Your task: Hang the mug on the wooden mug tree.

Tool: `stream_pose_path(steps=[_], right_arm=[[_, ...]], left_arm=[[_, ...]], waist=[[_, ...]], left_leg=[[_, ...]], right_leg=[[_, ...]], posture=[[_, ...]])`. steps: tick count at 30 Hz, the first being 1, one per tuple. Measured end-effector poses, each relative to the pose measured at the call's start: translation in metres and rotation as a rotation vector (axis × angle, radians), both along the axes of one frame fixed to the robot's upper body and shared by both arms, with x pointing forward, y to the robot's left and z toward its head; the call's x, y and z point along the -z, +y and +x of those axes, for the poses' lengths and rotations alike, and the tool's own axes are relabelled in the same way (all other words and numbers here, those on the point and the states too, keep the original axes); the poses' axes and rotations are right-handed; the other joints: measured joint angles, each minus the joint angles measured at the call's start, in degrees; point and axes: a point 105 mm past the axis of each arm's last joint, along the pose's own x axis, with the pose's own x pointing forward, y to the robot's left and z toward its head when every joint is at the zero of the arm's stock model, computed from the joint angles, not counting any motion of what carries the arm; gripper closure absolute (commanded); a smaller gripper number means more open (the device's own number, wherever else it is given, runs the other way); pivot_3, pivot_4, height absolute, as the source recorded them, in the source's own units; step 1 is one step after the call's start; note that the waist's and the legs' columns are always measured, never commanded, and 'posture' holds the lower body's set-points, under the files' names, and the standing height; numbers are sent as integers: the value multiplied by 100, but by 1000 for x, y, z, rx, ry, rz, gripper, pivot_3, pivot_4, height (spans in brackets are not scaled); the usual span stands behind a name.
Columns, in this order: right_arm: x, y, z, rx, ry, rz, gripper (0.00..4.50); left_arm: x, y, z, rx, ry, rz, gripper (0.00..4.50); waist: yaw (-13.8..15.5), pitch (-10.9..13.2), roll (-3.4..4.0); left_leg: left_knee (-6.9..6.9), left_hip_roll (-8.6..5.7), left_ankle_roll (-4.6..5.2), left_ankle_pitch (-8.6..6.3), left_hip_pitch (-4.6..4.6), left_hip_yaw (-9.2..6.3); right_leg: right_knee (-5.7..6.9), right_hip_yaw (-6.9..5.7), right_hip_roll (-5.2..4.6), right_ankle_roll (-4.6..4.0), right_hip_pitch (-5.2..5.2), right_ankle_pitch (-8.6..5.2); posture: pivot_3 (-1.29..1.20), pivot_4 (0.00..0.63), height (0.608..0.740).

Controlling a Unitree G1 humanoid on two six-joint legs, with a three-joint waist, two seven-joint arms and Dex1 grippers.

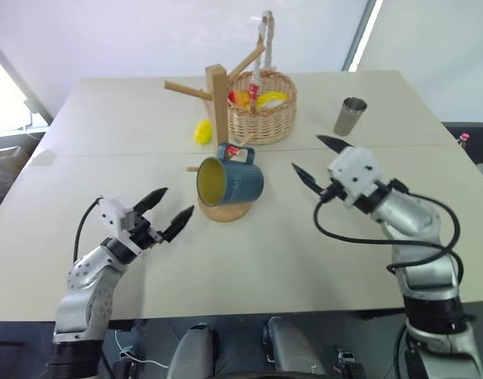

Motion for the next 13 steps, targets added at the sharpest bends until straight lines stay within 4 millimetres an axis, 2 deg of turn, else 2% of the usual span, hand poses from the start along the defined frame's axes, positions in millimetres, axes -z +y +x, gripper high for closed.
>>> stream_pose_path(steps=[2,5,9,13], right_arm=[[21,-8,1,52,67,87,1003],[42,-13,4,111,123,183,1003],[56,-17,8,148,153,251,1003],[60,-19,12,154,152,253,1003]], left_arm=[[11,17,6,-121,53,-12,0],[22,36,14,-274,122,-17,0],[31,53,19,-427,180,50,0],[35,56,18,-456,190,93,0]], waist=[[-5,0,0],[13,0,0],[19,0,0],[21,0,0]], left_leg=[[1,1,0,0,2,0],[4,1,0,0,0,-1],[5,-3,-1,0,-2,0],[3,-3,-2,0,-3,1]], right_leg=[[5,0,3,0,-2,0],[6,0,3,1,-2,0],[4,0,-1,1,-1,1],[1,0,-2,1,-3,1]], posture=[[0,150,740],[0,150,740],[0,150,740],[0,150,740]])
